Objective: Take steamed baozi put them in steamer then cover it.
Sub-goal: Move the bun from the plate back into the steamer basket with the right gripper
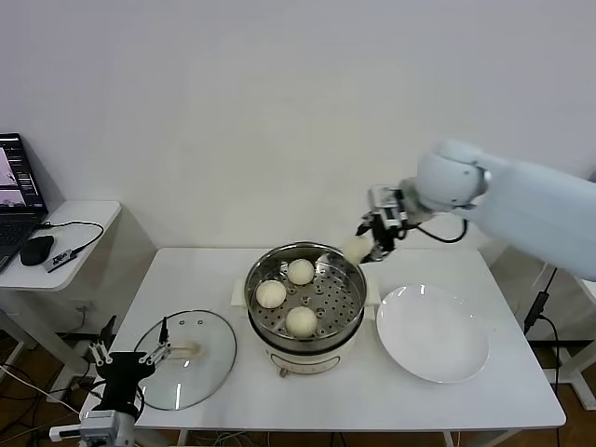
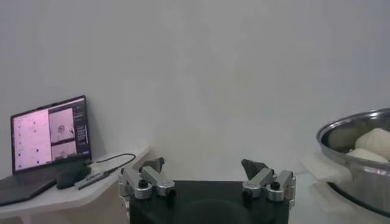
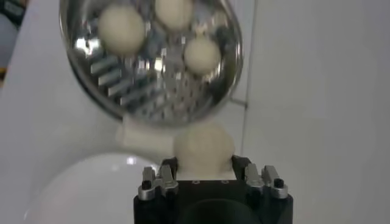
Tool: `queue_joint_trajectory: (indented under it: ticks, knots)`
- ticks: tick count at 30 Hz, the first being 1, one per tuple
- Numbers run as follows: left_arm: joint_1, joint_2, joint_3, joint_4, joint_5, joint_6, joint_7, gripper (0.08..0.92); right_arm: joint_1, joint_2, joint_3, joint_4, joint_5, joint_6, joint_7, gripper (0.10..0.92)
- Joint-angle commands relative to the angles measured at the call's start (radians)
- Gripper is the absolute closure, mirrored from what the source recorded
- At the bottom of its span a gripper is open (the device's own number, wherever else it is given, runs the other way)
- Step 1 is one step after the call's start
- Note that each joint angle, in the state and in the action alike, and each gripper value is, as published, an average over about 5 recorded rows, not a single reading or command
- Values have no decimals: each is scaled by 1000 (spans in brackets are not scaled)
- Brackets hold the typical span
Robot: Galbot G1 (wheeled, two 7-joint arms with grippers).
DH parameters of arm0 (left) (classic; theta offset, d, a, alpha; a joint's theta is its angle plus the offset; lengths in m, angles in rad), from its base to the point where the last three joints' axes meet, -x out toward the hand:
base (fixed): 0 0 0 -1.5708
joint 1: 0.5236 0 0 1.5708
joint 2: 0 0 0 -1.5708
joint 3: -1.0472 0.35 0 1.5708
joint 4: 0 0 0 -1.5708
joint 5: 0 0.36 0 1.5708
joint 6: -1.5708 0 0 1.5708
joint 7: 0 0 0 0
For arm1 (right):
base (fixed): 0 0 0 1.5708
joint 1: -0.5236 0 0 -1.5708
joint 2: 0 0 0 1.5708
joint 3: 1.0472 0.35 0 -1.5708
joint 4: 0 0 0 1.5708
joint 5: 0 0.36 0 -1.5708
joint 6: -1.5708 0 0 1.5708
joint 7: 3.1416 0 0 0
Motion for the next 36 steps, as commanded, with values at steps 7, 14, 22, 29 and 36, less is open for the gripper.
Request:
queue_joint_trajectory:
  ticks: [7,14,22,29,36]
  knots:
    - [3,0,-25,5,-20,-3,0,177,-149,228,-73,-75,100,-180,111,448]
    - [-5,-3,-23,14,-23,-3,0,177,-185,237,-85,-119,35,-188,116,448]
    - [-11,-2,-21,21,-23,-3,0,177,-199,211,-74,-132,1,-187,120,448]
    - [-9,-2,-20,15,-21,-3,0,177,-210,209,-51,-144,-17,-186,131,448]
    - [-5,-3,-21,11,-20,-3,-1,177,-221,194,-9,-131,3,-186,142,434]
